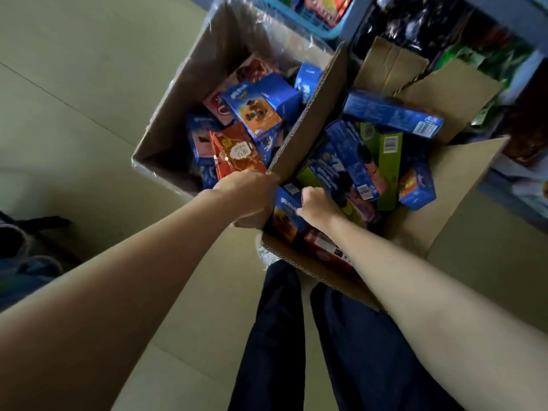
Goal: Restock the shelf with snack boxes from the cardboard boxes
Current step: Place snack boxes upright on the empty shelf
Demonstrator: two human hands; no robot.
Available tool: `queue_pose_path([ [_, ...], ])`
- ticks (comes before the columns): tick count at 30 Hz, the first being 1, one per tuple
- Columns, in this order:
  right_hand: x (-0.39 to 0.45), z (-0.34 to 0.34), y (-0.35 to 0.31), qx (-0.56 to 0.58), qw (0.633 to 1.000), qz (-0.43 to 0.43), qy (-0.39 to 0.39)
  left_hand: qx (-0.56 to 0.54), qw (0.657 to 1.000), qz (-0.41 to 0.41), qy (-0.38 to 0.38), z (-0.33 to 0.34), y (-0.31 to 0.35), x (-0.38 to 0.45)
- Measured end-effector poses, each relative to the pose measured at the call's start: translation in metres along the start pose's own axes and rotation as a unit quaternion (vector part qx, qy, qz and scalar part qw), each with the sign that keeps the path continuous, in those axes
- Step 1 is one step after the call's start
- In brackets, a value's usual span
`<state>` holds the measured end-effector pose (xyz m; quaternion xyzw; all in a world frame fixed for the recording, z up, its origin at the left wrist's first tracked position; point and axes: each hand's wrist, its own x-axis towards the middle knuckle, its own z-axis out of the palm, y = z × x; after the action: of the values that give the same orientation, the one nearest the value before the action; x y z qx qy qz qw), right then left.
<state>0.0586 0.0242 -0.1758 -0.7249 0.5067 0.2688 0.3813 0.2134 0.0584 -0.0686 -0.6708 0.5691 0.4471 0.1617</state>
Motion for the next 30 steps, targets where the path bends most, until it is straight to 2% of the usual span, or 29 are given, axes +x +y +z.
queue_pose_path([
  [3, -0.015, -0.025, -0.012, -0.025, 0.999, -0.007, -0.023, 0.019, 1.0, -0.007, -0.022, -0.011, -0.001, -0.011],
  [5, -0.028, -0.072, -0.017, -0.033, 0.998, -0.009, -0.06, 0.058, 0.998, 0.011, -0.026, -0.029, 0.002, -0.017],
  [7, -0.05, -0.139, -0.022, 0.025, 0.994, -0.02, -0.104, 0.076, 0.996, 0.025, -0.031, -0.058, 0.014, -0.031],
  [10, -0.108, -0.256, -0.036, 0.127, 0.978, -0.037, -0.159, -0.042, 0.998, 0.042, -0.023, -0.133, 0.052, -0.066],
  [13, -0.191, -0.375, -0.061, 0.142, 0.973, -0.081, -0.164, -0.241, 0.967, 0.081, -0.006, -0.238, 0.094, -0.122],
  [15, -0.255, -0.445, -0.087, 0.136, 0.976, -0.115, -0.128, -0.31, 0.944, 0.113, 0.005, -0.305, 0.116, -0.169],
  [19, -0.39, -0.555, -0.128, 0.114, 0.976, -0.188, -0.005, -0.288, 0.935, 0.192, 0.076, -0.417, 0.164, -0.281],
  [24, -0.551, -0.644, -0.138, 0.091, 0.953, -0.238, 0.166, -0.292, 0.885, 0.327, 0.156, -0.504, 0.243, -0.4],
  [26, -0.597, -0.669, -0.133, 0.149, 0.917, -0.269, 0.254, -0.322, 0.839, 0.392, 0.198, -0.527, 0.275, -0.439],
  [28, -0.631, -0.682, -0.125, 0.197, 0.871, -0.307, 0.328, -0.36, 0.778, 0.445, 0.259, -0.547, 0.305, -0.469],
  [30, -0.651, -0.687, -0.12, 0.188, 0.848, -0.331, 0.369, -0.405, 0.723, 0.465, 0.31, -0.561, 0.33, -0.495],
])
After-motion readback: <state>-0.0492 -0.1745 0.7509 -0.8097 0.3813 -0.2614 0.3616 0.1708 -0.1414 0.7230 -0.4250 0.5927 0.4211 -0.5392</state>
